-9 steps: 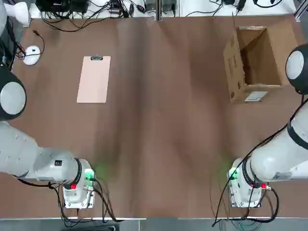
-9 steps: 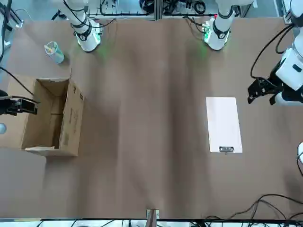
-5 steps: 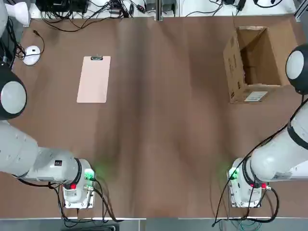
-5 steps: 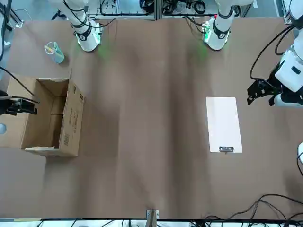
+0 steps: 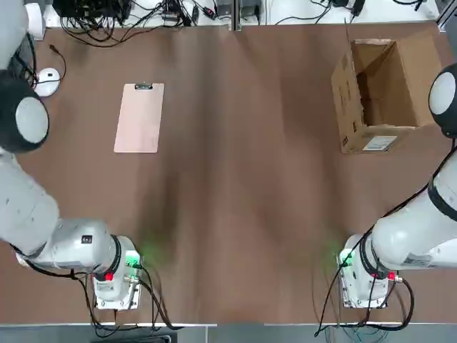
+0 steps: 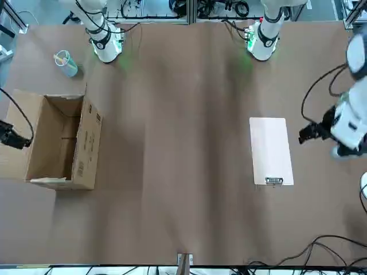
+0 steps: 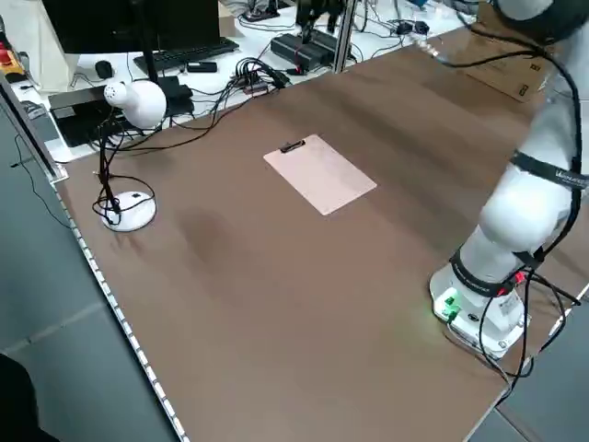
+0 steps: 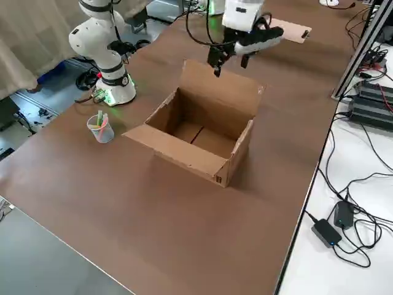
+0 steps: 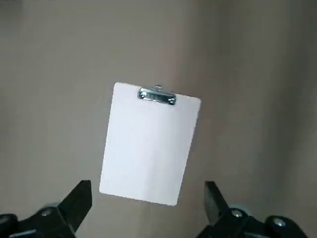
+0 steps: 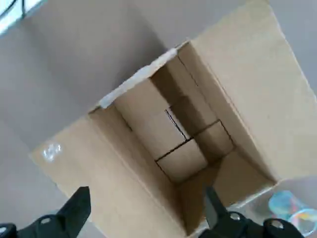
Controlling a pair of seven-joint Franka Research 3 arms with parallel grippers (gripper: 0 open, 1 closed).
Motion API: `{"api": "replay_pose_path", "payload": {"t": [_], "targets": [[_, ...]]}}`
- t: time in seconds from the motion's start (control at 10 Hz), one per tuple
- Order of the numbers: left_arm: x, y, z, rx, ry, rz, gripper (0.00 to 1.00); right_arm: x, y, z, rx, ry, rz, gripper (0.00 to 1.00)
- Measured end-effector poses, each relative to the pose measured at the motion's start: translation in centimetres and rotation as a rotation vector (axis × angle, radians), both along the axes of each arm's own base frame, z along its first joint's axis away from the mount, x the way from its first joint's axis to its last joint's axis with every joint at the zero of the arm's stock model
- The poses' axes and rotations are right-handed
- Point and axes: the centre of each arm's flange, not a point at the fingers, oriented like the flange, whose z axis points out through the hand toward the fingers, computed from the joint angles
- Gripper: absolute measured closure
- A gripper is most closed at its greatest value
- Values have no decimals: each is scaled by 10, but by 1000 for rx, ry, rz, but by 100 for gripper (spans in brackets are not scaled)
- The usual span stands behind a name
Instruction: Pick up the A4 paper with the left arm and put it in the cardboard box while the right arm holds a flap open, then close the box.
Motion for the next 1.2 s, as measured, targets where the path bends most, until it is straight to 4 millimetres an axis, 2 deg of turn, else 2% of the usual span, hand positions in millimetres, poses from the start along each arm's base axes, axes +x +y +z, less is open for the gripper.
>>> {"api": "replay_pose_path", "payload": {"t": [0.1, 0.3, 0.5, 0.7, 0.9, 1.0, 1.2], "targets": [[13, 2, -34, 21, 24, 157, 0, 8, -4, -3, -15, -45, -145, 0], [35, -6, -102, 35, 43, 499, 0, 33, -18, -31, -30, -131, -452, 0], [54, -13, -162, 30, 25, 831, 0, 52, -54, -75, -38, -165, -593, 0], [64, -17, -215, 29, 26, 1073, 0, 60, -91, -116, -46, -182, -665, 0], [65, -17, -267, 45, 49, 1199, 0, 65, -113, -152, -52, -191, -737, 0], [64, -17, -288, 58, 57, 1226, 0, 67, -117, -169, -53, -190, -764, 0], [63, -16, -304, 85, 49, 1222, 0, 69, -117, -195, -56, -179, -797, 0]]}}
